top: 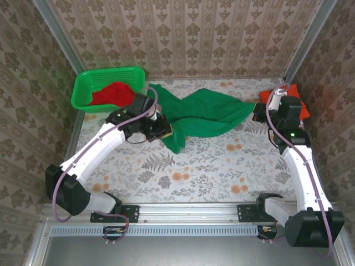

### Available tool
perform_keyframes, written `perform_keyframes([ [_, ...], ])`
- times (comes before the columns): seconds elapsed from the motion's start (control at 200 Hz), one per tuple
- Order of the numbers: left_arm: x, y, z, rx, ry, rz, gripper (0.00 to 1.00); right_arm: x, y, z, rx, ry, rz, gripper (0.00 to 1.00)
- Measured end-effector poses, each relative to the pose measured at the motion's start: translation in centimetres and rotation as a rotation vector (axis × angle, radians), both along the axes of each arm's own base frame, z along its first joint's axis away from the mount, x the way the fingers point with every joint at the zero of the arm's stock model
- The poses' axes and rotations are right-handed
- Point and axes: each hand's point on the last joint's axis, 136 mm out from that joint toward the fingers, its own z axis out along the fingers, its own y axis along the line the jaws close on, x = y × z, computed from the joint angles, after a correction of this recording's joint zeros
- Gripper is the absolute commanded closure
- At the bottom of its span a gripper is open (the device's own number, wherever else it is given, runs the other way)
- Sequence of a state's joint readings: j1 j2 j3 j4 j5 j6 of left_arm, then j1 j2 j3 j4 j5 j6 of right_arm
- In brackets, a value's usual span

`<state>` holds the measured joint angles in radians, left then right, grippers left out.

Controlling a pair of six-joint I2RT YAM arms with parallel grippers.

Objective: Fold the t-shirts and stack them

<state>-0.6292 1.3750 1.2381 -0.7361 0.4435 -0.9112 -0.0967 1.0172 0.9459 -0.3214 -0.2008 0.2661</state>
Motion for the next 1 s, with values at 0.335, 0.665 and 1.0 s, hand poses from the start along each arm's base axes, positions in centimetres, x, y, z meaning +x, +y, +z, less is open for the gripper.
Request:
perform_keyframes([
  [0.335, -5.7, -4.9, -6.3, 0.060, 0.172, -0.208, 0.07, -1.7, -0.6, -4.3, -0.015, 0.128, -0.036, 1.00],
  [0.665, 0.8, 1.5, -6.1, 0.097, -0.012, 0.078, 0.26, -1.1, -0.6, -5.9, -0.010, 0.178, -0.035, 1.00],
  [1.0, 7.2, 5.4, -14.4, 0.192, 0.125, 0.387, 0.55, -0.9, -0.4, -7.3, 0.010, 0.187, -0.033, 1.00],
])
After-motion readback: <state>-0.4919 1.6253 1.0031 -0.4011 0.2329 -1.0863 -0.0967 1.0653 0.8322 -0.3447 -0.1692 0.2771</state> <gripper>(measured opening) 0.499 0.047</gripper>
